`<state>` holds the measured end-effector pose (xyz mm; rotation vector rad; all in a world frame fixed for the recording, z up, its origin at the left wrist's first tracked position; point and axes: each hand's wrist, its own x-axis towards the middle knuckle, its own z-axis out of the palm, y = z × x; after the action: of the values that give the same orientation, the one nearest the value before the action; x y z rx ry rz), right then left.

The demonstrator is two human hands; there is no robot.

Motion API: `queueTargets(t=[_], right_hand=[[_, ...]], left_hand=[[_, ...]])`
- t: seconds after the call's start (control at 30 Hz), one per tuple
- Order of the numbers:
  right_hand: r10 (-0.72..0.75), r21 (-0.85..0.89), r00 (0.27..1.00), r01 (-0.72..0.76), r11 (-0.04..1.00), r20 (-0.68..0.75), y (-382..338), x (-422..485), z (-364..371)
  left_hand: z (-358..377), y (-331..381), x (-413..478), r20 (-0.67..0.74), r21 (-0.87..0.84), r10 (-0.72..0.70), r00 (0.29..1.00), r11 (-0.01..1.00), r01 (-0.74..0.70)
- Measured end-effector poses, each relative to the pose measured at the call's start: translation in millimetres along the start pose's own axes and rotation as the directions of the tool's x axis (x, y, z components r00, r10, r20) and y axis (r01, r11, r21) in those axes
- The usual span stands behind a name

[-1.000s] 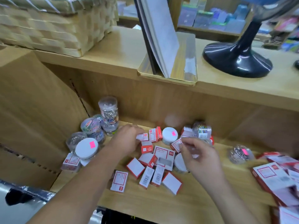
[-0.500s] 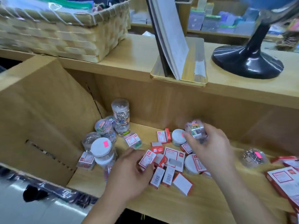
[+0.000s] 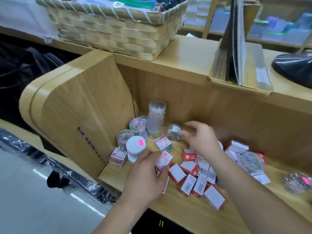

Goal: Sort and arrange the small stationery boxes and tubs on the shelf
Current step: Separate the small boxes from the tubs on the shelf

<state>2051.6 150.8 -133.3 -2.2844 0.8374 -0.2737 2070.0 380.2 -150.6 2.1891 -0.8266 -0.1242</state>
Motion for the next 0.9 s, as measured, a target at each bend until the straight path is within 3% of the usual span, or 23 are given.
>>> queueTargets(t=[0.1, 0.2, 0.3, 0.47, 0.6, 0.73, 0.9], right_hand=[[-0.022, -0.145, 0.997, 0.011, 0.989, -0.073, 28, 3, -34], [-0.041, -0.361, 0.992, 0.081, 0.929, 0.117, 46, -3, -52], [-0.106, -0.392, 0.953, 0.217, 0.894, 0.285, 51, -11, -41], [-0.216, -0.51, 0.933, 0.34, 0.79, 0.288, 60, -2, -24], [-0.267, -0.573, 0.869, 0.48, 0.664, 0.417, 55, 9, -13], [-0.202, -0.523, 0.85, 0.469, 0.712, 0.487, 48, 19, -8], [-0.213, -0.508, 0.875, 0.433, 0.744, 0.434, 49, 23, -9]], left_hand=[[5, 1, 5, -0.015, 0.045, 0.017, 1.0, 0.999, -0.016], [14, 7, 17, 0.0, 0.05, 0.055, 0.999, 0.997, -0.055], [23, 12, 26, -0.001, -0.014, 0.075, 0.997, 0.997, -0.075], [28, 9, 30, -0.007, -0.027, 0.076, 0.997, 0.997, -0.076], [25, 5, 28, -0.006, -0.02, 0.091, 0.996, 0.996, -0.091], [22, 5, 26, -0.051, -0.076, 0.106, 0.993, 0.991, -0.109], [20, -2, 22, -0.082, -0.066, 0.102, 0.991, 0.992, -0.108]])
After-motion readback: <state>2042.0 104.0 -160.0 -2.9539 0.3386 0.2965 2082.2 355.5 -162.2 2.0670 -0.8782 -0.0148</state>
